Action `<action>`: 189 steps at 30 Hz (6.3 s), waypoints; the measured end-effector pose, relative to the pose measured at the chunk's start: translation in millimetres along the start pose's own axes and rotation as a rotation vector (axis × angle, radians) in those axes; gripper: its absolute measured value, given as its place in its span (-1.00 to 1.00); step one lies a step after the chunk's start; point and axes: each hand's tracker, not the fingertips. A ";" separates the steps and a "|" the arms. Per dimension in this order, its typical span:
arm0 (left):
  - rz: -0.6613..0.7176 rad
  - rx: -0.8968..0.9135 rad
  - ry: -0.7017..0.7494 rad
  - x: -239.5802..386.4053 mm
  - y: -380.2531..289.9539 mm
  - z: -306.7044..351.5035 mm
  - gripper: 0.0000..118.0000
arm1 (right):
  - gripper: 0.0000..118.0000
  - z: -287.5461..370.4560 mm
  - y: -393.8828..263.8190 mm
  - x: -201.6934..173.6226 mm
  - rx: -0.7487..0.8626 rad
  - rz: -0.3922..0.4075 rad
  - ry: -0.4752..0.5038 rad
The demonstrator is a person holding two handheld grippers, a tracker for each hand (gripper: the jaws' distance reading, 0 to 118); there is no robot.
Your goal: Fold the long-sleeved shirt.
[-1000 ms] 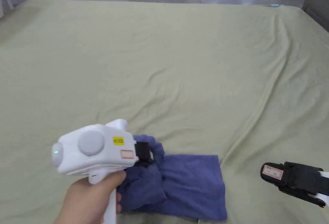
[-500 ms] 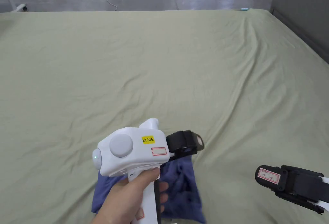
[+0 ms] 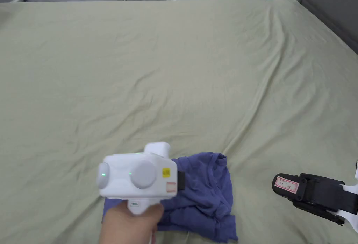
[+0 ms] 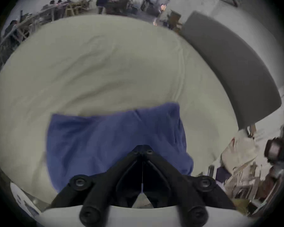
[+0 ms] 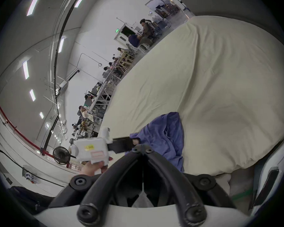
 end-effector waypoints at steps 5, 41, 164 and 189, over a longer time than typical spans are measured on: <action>-0.139 -0.034 0.088 58.2 -12.2 -57.1 -1.00 | -1.00 -1.8 -0.3 -3.5 -0.015 -0.001 -0.112; 0.337 0.133 -0.235 -176.9 -2.7 61.7 0.95 | -1.00 -233.3 13.2 21.4 -0.447 -0.009 -0.413; -0.164 1.055 0.330 95.8 -99.7 409.6 1.00 | 1.00 124.9 -48.0 -307.9 0.606 0.650 -0.393; -0.157 1.047 0.291 99.2 -104.7 411.1 1.00 | 1.00 130.4 -51.5 -307.4 0.593 0.636 -0.363</action>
